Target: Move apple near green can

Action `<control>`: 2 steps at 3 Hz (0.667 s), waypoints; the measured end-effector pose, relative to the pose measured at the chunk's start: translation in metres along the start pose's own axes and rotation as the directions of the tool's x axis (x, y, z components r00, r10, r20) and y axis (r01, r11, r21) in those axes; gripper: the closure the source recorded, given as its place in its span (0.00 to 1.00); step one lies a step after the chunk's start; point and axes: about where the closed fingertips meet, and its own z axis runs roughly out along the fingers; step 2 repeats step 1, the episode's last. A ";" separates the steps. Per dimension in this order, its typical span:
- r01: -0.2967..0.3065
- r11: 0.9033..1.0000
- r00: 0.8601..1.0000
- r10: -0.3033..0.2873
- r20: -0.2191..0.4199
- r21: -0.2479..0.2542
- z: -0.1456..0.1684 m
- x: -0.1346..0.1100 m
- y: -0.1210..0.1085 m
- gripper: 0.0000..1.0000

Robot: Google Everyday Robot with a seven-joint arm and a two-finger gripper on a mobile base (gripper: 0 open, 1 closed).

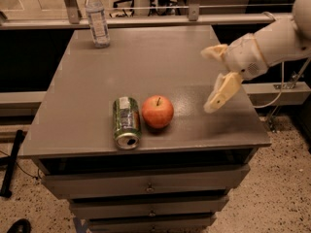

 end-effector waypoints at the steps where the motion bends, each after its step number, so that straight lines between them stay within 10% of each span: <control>1: 0.027 0.996 1.000 -0.028 0.013 0.084 -0.034 -0.015 -0.022 0.00; 2: 0.027 0.996 1.000 -0.028 0.013 0.084 -0.034 -0.015 -0.022 0.00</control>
Offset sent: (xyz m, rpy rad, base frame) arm 0.0000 0.0000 0.0000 0.0000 0.0000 0.0000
